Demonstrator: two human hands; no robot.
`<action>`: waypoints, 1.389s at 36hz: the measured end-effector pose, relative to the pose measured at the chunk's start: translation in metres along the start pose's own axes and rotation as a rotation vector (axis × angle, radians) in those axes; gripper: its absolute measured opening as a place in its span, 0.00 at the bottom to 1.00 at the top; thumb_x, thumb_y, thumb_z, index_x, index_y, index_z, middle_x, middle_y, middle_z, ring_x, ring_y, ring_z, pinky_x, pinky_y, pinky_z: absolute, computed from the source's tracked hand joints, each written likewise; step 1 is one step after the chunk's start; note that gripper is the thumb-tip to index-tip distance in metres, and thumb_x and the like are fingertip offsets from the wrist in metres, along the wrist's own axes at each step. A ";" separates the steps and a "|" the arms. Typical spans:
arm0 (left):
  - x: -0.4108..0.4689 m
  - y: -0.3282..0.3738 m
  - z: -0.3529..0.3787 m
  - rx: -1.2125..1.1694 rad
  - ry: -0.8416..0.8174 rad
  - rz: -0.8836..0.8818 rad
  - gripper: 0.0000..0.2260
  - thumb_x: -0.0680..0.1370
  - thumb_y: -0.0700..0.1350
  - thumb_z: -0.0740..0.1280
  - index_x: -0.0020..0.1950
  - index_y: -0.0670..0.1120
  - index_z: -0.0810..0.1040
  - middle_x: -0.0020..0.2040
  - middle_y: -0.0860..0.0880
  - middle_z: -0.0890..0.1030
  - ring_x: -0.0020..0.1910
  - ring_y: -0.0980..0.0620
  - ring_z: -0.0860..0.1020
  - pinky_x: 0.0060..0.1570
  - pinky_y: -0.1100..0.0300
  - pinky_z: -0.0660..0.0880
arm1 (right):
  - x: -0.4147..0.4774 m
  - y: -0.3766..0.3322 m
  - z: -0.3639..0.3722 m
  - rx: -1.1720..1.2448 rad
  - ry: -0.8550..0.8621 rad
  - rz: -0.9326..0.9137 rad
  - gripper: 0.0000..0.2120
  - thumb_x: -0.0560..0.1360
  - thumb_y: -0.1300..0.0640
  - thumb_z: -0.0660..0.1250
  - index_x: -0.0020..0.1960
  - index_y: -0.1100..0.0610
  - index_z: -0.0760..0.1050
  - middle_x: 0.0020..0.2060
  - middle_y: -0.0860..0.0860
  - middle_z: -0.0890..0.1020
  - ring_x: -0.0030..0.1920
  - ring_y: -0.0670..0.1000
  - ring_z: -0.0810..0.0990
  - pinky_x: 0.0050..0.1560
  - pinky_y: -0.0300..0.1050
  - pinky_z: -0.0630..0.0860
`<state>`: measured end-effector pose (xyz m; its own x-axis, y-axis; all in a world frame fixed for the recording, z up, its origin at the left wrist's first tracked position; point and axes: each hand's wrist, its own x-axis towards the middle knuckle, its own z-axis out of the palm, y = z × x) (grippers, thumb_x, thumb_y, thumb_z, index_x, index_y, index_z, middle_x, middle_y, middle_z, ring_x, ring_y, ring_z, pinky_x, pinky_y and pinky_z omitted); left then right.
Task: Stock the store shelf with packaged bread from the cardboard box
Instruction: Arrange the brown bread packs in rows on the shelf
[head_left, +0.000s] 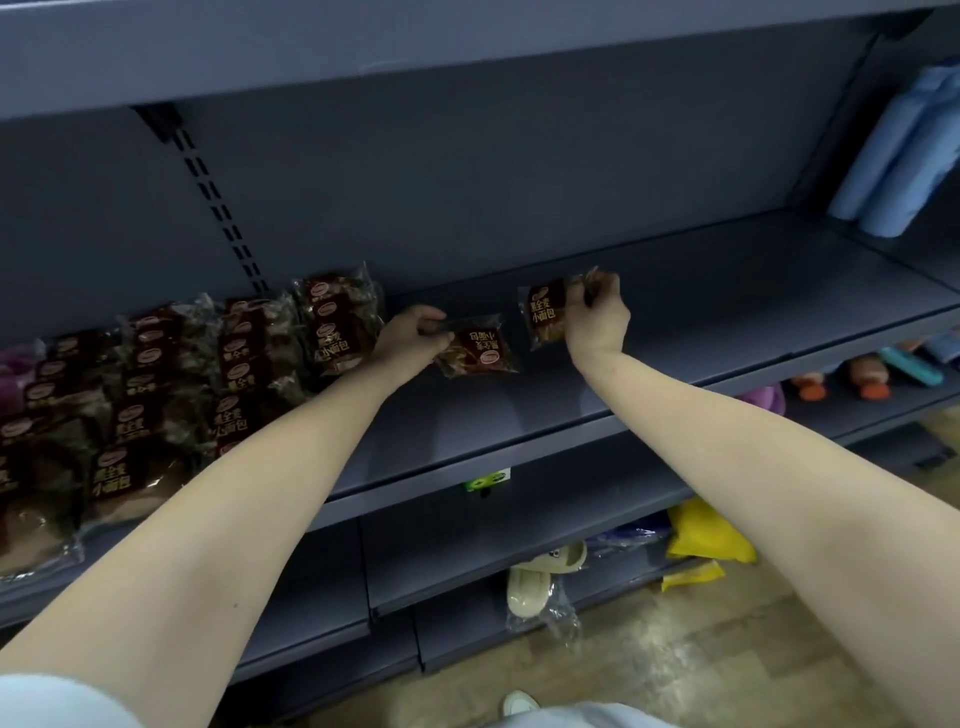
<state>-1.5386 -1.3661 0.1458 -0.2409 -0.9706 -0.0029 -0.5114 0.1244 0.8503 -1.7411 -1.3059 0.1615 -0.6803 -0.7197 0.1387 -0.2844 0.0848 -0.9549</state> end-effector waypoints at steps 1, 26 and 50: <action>0.000 0.001 -0.001 0.043 0.011 0.021 0.15 0.77 0.41 0.69 0.64 0.43 0.74 0.57 0.46 0.78 0.57 0.50 0.76 0.57 0.57 0.74 | 0.002 -0.003 -0.001 0.003 -0.001 -0.009 0.12 0.80 0.56 0.58 0.60 0.62 0.69 0.47 0.53 0.78 0.50 0.53 0.78 0.44 0.41 0.70; -0.033 0.004 -0.068 -0.290 0.064 -0.096 0.20 0.80 0.48 0.64 0.70 0.42 0.68 0.56 0.39 0.81 0.45 0.50 0.82 0.40 0.63 0.80 | -0.043 -0.087 0.092 0.216 -0.282 -0.176 0.09 0.80 0.56 0.56 0.57 0.59 0.69 0.46 0.52 0.77 0.46 0.50 0.76 0.41 0.36 0.66; -0.083 -0.032 -0.151 -0.225 0.247 -0.177 0.03 0.76 0.41 0.69 0.48 0.45 0.78 0.45 0.47 0.81 0.44 0.54 0.81 0.39 0.62 0.81 | -0.101 -0.087 0.154 0.141 -0.507 -0.247 0.15 0.80 0.51 0.60 0.57 0.62 0.75 0.52 0.56 0.81 0.53 0.52 0.78 0.48 0.38 0.71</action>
<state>-1.3771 -1.3203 0.1983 0.0554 -0.9969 -0.0566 -0.3262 -0.0717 0.9426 -1.5432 -1.3469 0.1904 -0.1866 -0.9495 0.2523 -0.2769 -0.1956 -0.9408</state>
